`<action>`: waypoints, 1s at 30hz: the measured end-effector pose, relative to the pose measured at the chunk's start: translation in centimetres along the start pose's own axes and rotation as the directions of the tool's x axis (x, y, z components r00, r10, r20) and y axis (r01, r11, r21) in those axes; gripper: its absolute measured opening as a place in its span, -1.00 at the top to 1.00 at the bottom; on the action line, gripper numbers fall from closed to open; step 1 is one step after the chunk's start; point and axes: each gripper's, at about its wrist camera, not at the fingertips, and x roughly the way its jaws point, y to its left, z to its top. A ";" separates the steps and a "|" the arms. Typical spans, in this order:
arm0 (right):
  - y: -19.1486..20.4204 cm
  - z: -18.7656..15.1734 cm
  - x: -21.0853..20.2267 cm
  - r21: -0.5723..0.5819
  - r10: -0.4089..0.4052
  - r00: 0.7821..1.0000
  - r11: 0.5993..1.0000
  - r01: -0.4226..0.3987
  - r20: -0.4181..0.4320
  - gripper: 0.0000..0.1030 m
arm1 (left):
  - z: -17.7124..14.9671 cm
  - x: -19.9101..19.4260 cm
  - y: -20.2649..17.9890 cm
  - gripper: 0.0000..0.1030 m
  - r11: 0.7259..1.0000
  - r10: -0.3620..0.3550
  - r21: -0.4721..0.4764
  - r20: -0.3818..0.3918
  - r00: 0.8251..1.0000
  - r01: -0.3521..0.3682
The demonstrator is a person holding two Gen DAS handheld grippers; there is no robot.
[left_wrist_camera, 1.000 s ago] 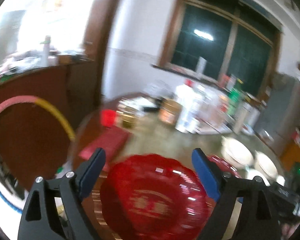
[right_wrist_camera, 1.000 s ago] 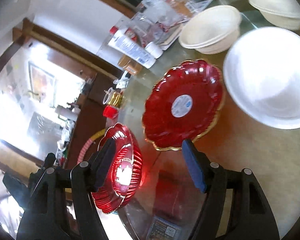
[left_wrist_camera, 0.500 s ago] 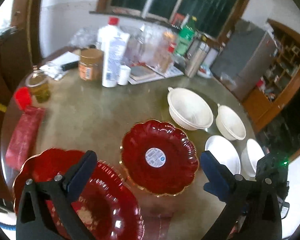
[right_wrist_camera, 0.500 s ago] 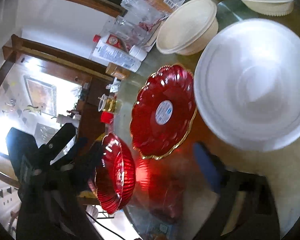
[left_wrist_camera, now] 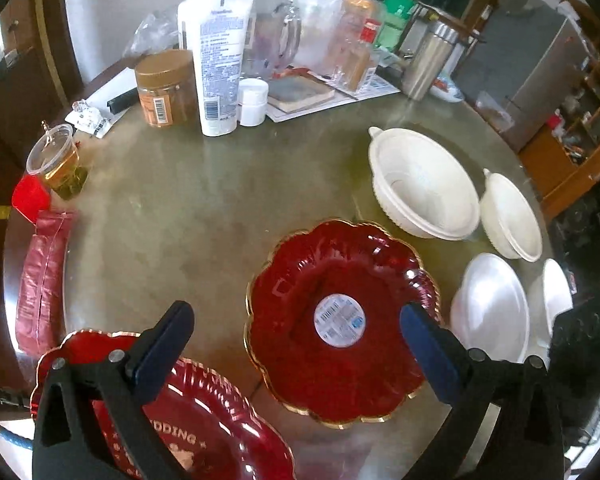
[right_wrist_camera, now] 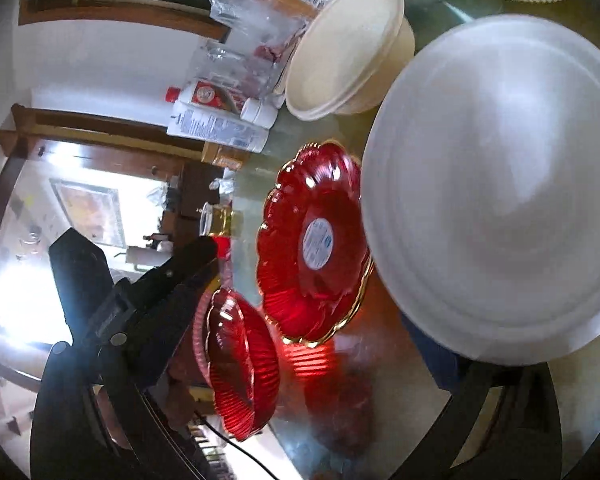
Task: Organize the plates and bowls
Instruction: 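Grasp the red sticker plate rim with the left tool while the right tool holds its plate, then carry the sticker plate with the left tool onto the wedding plate in the right tool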
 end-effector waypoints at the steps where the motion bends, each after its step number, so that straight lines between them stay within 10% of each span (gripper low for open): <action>1: -0.1 0.1 0.1 0.001 -0.003 1.000 1.000 0.003 0.000 -0.99 | 0.0 0.3 -0.1 -0.98 1.000 0.008 0.005 0.001 1.000 -0.008; 6: -0.6 0.4 0.6 0.010 -0.044 0.999 0.999 0.044 -0.009 -0.35 | 0.5 1.5 -0.8 -0.55 0.998 0.047 0.044 -0.013 0.999 -0.047; 11: -1.3 0.6 1.3 0.022 -0.058 0.998 0.998 0.058 -0.027 -0.33 | 0.7 3.4 -1.1 -0.40 0.997 0.065 0.053 -0.053 0.996 -0.063; 18: -1.8 0.8 1.4 0.003 -0.119 0.993 0.993 0.119 -0.029 0.50 | 0.9 4.6 0.0 0.57 0.991 0.131 0.029 -0.080 0.988 -0.129; 30: -1.1 0.4 1.4 -0.063 -0.152 0.988 0.986 0.152 -0.001 0.73 | 0.7 4.6 0.3 0.80 0.988 0.154 0.017 -0.072 0.985 -0.153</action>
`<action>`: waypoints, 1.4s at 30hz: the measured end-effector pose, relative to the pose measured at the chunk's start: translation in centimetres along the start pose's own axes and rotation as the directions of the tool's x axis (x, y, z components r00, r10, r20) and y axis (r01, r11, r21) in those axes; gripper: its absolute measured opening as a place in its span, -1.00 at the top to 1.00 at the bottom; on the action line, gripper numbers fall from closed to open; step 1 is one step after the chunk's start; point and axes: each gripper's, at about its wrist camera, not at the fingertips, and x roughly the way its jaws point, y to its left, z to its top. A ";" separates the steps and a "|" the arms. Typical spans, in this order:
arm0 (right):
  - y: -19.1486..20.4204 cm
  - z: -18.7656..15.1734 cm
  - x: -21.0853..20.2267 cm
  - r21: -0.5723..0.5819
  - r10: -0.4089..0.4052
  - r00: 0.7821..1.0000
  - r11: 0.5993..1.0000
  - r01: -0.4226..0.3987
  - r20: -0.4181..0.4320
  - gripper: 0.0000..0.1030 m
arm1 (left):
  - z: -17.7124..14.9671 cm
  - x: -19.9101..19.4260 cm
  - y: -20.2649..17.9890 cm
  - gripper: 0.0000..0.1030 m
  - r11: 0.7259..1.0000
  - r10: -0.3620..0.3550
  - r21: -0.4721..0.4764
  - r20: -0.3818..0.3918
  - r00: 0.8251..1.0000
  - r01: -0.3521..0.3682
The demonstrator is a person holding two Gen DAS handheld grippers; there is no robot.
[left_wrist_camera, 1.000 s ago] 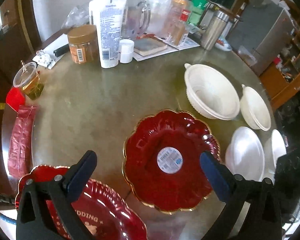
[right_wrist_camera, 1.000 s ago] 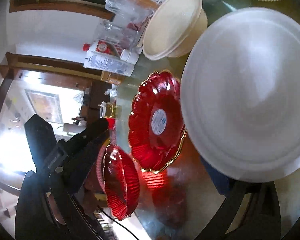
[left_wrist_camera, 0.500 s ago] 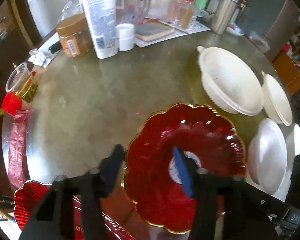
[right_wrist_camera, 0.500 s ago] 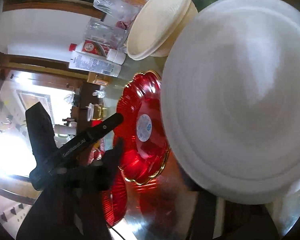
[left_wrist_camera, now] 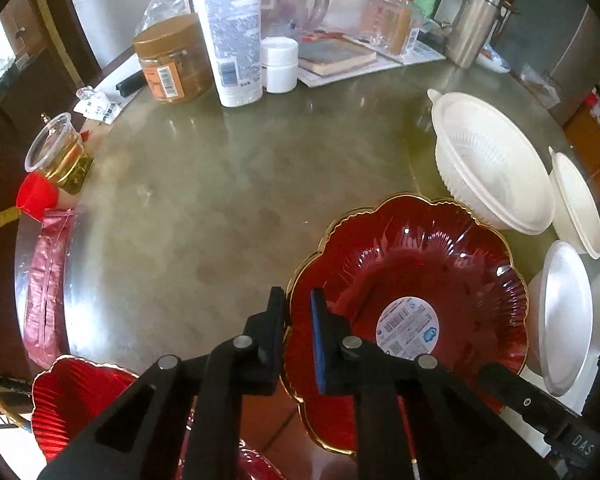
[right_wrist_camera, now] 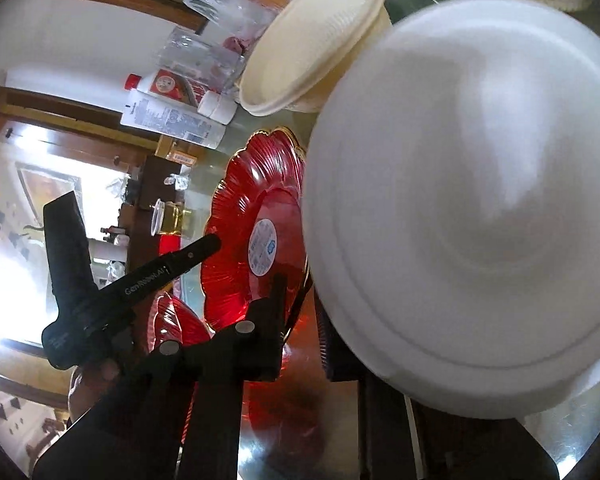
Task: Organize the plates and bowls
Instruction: 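Carry the sticker plate with the left tool onto the wedding plate in the right tool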
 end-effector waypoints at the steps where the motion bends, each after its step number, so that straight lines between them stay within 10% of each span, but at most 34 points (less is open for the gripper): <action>1: 0.2 0.0 0.0 -0.011 0.003 1.000 1.000 -0.003 0.005 0.73 | 0.0 -0.3 0.1 0.80 1.000 0.000 -0.004 0.009 1.000 0.000; 20: 4.6 -1.5 -2.4 -0.169 0.049 0.994 0.985 -0.032 0.098 0.75 | -3.6 -8.7 2.1 0.84 0.999 -0.007 -0.051 0.227 0.974 0.019; 33: 10.5 -5.0 -0.3 -0.328 0.066 0.997 0.943 -0.050 0.035 0.75 | -9.8 -13.3 8.3 0.84 0.984 0.025 -0.174 0.346 0.938 0.038; 42: 12.7 -7.4 2.6 -0.396 0.042 0.998 0.916 -0.057 -0.045 0.75 | -13.7 -12.6 12.3 0.84 0.963 0.048 -0.266 0.326 0.944 0.042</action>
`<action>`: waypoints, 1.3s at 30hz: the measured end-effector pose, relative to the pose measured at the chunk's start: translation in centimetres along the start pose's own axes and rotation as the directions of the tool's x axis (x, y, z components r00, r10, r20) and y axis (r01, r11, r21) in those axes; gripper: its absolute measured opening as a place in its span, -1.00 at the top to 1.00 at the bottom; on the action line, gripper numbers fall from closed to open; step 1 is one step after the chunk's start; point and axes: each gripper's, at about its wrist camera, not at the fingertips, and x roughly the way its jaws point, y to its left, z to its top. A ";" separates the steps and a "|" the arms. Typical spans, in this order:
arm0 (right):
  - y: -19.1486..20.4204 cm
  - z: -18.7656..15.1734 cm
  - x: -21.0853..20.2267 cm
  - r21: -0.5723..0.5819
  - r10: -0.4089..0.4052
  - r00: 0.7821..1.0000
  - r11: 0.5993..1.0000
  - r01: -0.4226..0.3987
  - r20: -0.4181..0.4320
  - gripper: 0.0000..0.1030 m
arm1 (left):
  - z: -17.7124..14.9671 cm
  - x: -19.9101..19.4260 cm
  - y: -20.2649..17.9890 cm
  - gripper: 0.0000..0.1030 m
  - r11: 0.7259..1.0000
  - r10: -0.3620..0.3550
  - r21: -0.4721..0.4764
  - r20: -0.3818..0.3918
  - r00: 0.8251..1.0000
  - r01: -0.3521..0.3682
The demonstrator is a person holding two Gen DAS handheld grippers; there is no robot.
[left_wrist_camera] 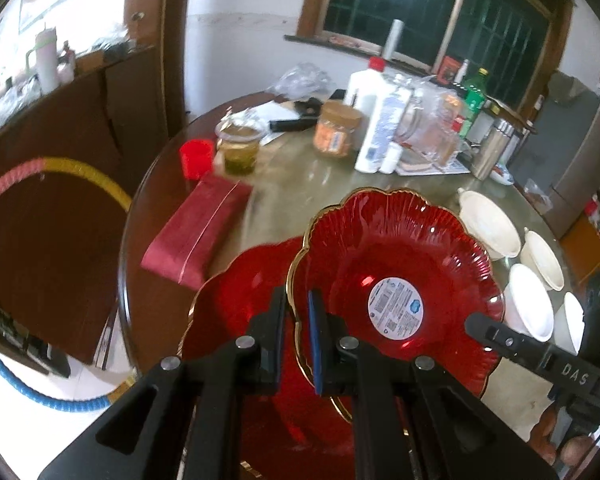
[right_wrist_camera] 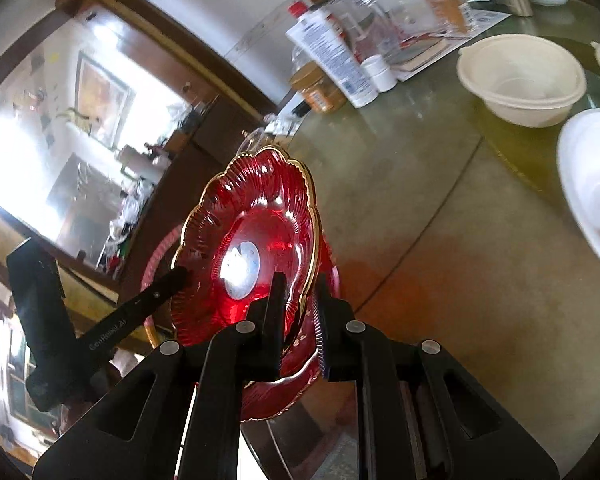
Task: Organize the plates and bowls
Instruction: 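Carry the sticker plate with the left tool onto the wedding plate in the right tool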
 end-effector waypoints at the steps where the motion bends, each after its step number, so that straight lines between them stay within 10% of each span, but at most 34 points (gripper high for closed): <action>1: 0.3 -0.1 0.5 -0.009 -0.004 1.000 1.000 0.004 -0.011 0.75 | -0.3 0.3 0.5 0.84 1.000 0.003 -0.010 -0.008 1.000 -0.003; 39: 3.1 -1.7 5.6 -0.178 -0.214 0.970 0.965 0.192 -0.115 0.75 | -3.1 2.8 4.1 0.80 0.997 0.050 -0.060 -0.072 0.996 -0.054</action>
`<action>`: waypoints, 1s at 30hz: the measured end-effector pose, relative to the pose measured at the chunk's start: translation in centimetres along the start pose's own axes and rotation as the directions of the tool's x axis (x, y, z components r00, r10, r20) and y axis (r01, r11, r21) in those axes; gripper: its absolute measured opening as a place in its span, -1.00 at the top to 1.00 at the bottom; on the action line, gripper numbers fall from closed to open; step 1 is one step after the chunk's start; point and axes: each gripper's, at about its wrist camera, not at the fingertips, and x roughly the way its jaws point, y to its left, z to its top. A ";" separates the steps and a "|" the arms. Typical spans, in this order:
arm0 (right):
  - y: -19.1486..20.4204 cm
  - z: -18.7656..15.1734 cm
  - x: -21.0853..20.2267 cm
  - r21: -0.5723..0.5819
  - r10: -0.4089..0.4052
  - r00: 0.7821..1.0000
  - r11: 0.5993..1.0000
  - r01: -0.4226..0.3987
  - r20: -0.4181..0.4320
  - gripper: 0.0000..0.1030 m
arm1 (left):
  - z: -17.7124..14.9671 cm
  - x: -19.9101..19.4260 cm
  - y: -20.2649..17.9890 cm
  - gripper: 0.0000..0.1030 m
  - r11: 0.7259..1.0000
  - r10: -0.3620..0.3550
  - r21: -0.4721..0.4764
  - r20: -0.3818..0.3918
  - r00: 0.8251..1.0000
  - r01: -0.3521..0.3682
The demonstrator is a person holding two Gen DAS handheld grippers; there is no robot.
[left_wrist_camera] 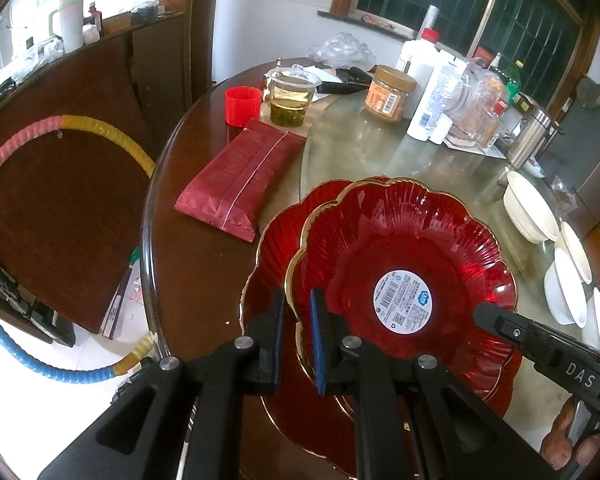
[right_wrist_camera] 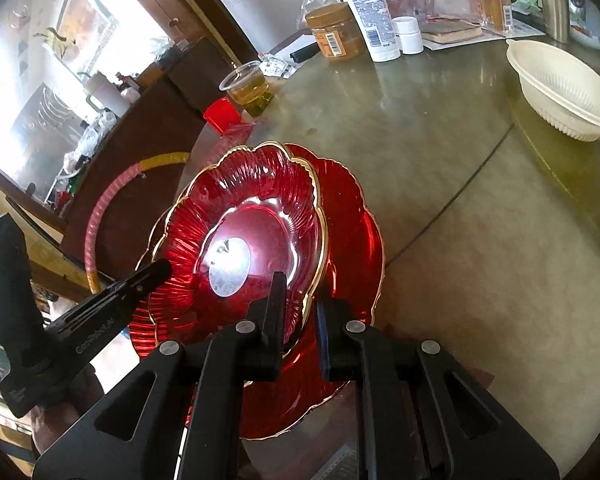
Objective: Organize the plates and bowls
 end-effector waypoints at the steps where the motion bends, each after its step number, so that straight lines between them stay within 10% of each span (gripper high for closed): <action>1: 0.1 0.0 0.0 -0.004 -0.007 1.000 1.000 0.007 0.000 0.75 | 0.0 0.0 0.0 0.80 1.000 0.000 -0.001 -0.001 1.000 0.000; 15: 1.2 0.4 0.5 -0.080 -0.097 0.994 0.992 0.093 -0.051 0.70 | -0.1 0.5 -0.8 0.72 0.998 0.045 0.033 -0.033 0.998 -0.044; 22: 1.4 0.4 0.1 -0.073 -0.051 0.997 0.996 0.047 -0.055 0.29 | -0.1 0.3 -0.7 0.58 1.000 0.019 0.010 -0.042 0.999 -0.018; 30: 1.3 0.6 -1.9 -0.065 -0.030 1.000 0.997 0.029 -0.008 -0.06 | 0.6 -2.8 -0.5 -0.32 0.999 0.006 -0.052 0.085 0.996 -0.001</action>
